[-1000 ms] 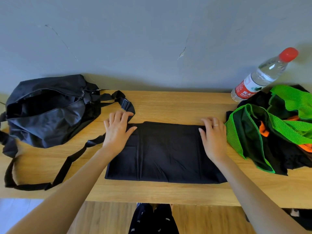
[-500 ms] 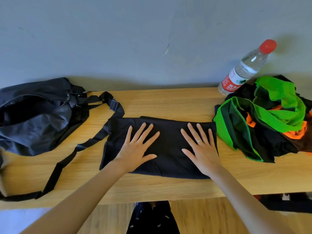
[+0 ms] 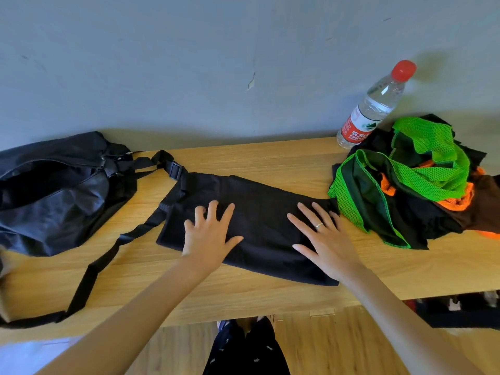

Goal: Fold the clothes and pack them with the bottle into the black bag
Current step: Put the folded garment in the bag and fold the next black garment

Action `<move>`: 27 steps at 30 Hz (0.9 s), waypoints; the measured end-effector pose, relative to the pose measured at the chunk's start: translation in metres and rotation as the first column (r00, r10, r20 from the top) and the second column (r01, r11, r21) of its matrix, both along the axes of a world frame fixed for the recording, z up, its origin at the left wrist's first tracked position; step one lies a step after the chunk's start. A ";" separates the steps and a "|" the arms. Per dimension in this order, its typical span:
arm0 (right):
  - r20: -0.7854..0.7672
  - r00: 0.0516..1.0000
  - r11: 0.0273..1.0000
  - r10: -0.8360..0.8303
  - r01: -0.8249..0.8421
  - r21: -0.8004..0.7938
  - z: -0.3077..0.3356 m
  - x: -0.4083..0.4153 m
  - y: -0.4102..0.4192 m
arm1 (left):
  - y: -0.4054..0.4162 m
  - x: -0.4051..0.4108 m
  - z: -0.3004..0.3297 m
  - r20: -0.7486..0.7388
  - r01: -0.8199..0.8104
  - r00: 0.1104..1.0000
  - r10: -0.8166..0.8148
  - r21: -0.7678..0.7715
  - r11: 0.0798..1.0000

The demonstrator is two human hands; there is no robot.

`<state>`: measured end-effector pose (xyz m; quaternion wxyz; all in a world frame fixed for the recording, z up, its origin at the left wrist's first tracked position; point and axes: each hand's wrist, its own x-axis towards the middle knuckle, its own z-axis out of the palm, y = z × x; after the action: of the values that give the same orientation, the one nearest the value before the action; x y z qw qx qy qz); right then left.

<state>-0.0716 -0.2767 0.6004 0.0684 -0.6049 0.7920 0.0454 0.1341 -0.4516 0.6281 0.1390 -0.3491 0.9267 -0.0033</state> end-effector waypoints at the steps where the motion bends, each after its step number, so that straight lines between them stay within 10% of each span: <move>1: -0.008 1.000 1.000 -0.005 0.005 0.008 0.001 0.001 0.002 | 0.002 -0.001 0.001 0.047 -0.027 0.999 0.025 0.033 0.999; 16: 0.148 0.985 0.977 0.084 -0.052 -0.208 0.013 0.045 0.017 | -0.078 -0.030 0.001 0.026 0.353 0.922 -0.386 0.354 0.866; 27: 0.210 0.964 0.958 0.164 -0.104 -0.268 0.014 0.047 0.004 | -0.024 0.025 0.001 -0.325 0.420 0.890 -0.319 0.318 0.850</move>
<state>-0.0245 -0.2731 0.6148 0.0783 -0.6625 0.7349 -0.1223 0.1595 -0.4760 0.6291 0.0779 -0.1265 0.9695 0.1951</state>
